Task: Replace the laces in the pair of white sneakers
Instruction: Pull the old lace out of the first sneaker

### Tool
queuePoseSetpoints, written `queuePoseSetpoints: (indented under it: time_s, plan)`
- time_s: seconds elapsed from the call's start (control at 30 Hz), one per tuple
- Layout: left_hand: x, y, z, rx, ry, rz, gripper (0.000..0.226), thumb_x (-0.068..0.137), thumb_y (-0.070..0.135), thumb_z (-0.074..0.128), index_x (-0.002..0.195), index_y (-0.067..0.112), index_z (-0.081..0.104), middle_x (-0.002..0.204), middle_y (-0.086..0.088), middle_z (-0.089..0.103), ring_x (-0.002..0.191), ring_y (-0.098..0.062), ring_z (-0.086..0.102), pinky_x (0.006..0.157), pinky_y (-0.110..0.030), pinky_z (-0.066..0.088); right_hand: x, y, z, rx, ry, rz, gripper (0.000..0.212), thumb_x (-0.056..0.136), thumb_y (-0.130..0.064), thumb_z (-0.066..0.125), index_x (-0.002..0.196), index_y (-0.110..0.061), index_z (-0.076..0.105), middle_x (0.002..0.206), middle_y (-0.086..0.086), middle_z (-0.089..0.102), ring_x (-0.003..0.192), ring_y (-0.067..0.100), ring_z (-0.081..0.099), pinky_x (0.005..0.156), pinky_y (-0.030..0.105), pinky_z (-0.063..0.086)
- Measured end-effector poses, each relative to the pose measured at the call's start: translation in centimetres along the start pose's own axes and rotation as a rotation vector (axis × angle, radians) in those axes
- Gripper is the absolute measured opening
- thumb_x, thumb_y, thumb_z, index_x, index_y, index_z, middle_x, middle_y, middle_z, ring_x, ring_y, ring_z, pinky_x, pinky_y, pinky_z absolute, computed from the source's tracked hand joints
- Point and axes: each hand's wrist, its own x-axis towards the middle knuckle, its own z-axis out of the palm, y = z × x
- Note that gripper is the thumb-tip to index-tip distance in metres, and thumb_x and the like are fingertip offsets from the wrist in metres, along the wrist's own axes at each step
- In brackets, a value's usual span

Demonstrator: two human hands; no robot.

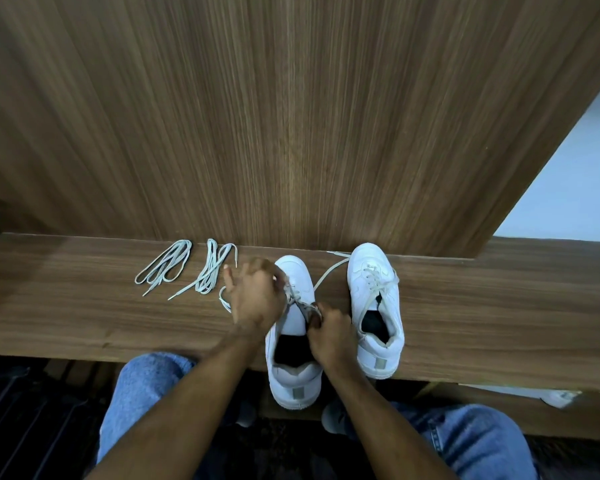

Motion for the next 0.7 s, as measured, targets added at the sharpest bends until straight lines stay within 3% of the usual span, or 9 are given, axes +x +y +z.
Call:
queuePoseSetpoints:
  time_s: [0.07, 0.1, 0.17, 0.27, 0.37, 0.43, 0.5, 0.6, 0.7]
  plan:
    - [1.2, 0.2, -1.5, -0.545, 0.153, -0.236, 0.023, 0.084, 0.012, 0.062, 0.068, 0.028, 0.065, 0.093, 0.000, 0.071, 0.082, -0.011, 0.064, 0.095, -0.038, 0.048, 0.0, 0.1, -0.1, -0.013, -0.009, -0.007, 0.018, 0.093, -0.019, 0.047, 0.098, -0.012, 0.062, 0.096, 0.013, 0.068, 0.094, 0.038, 0.062, 0.072, 0.036, 0.045]
    - [1.8, 0.3, -2.0, -0.765, 0.212, -0.329, 0.025, 0.085, 0.010, 0.064, 0.067, 0.026, 0.063, 0.088, -0.005, 0.072, 0.071, -0.007, 0.062, 0.087, -0.034, 0.052, 0.0, 0.2, -0.1, -0.006, -0.008, -0.011, 0.018, 0.093, -0.019, 0.047, 0.098, -0.012, 0.062, 0.096, 0.013, 0.068, 0.094, 0.038, 0.062, 0.073, 0.037, 0.046]
    - [2.2, 0.1, -2.6, -0.863, 0.283, -0.380, 0.021, 0.087, 0.013, 0.066, 0.070, 0.026, 0.062, 0.089, -0.007, 0.071, 0.072, -0.007, 0.061, 0.086, -0.037, 0.053, 0.0, 0.3, 0.0, 0.003, -0.009, -0.016, 0.017, 0.093, -0.019, 0.047, 0.098, -0.012, 0.061, 0.095, 0.013, 0.068, 0.093, 0.038, 0.062, 0.074, 0.038, 0.047]
    - [1.6, -0.5, -1.5, -0.623, 0.142, -0.327, 0.014, 0.081, 0.023, 0.065, 0.091, 0.033, 0.065, 0.110, -0.004, 0.066, 0.104, -0.022, 0.061, 0.095, -0.044, 0.048, 0.0, 0.2, -0.1, -0.009, -0.017, -0.004, 0.018, 0.094, -0.019, 0.046, 0.101, -0.014, 0.061, 0.096, 0.013, 0.068, 0.094, 0.038, 0.062, 0.075, 0.038, 0.046]
    - [-0.4, -0.5, 0.3, -0.189, -0.085, -0.156, 0.046, 0.080, 0.038, 0.067, 0.124, 0.030, 0.059, 0.139, -0.005, 0.043, 0.138, -0.028, 0.028, 0.111, -0.048, 0.027, -0.1, 0.2, -0.1, -0.005, -0.018, -0.014, 0.015, 0.092, -0.018, 0.047, 0.098, -0.014, 0.060, 0.094, 0.013, 0.068, 0.093, 0.037, 0.062, 0.073, 0.037, 0.046]
    - [-1.5, -0.1, 1.2, -0.037, -0.141, -0.034, 0.043, 0.079, 0.045, 0.065, 0.121, 0.036, 0.062, 0.146, -0.001, 0.035, 0.146, -0.027, 0.009, 0.117, -0.049, 0.012, -0.2, 0.1, -0.2, -0.016, -0.011, -0.028, 0.015, 0.091, -0.020, 0.047, 0.096, -0.014, 0.060, 0.093, 0.012, 0.068, 0.093, 0.037, 0.062, 0.072, 0.037, 0.044]
    - [-2.1, -0.2, 1.9, 0.068, -0.190, 0.006, 0.033, 0.083, 0.044, 0.061, 0.116, 0.039, 0.065, 0.150, 0.001, 0.032, 0.147, -0.024, 0.003, 0.117, -0.048, 0.004, -0.3, 0.0, -0.4, -0.023, -0.011, -0.042, 0.017, 0.092, -0.022, 0.047, 0.096, -0.014, 0.060, 0.094, 0.013, 0.068, 0.094, 0.037, 0.061, 0.071, 0.036, 0.042]
    - [-2.3, -0.2, 1.9, 0.179, -0.166, 0.067, 0.025, 0.090, 0.035, 0.054, 0.110, 0.034, 0.070, 0.145, 0.006, 0.041, 0.148, -0.021, 0.008, 0.117, -0.049, 0.000, -0.3, -0.1, -0.4, -0.022, -0.012, -0.038, 0.017, 0.091, -0.022, 0.046, 0.097, -0.014, 0.060, 0.094, 0.012, 0.068, 0.093, 0.037, 0.062, 0.068, 0.034, 0.038]
    - [-1.6, 0.0, 1.4, 0.131, -0.048, 0.134, 0.017, 0.086, 0.026, 0.059, 0.090, 0.026, 0.075, 0.126, 0.006, 0.055, 0.141, -0.020, 0.028, 0.115, -0.046, 0.011, -0.2, 0.0, -0.2, -0.006, -0.008, -0.013, 0.016, 0.091, -0.020, 0.046, 0.095, -0.015, 0.060, 0.092, 0.012, 0.068, 0.091, 0.036, 0.062, 0.067, 0.034, 0.039]
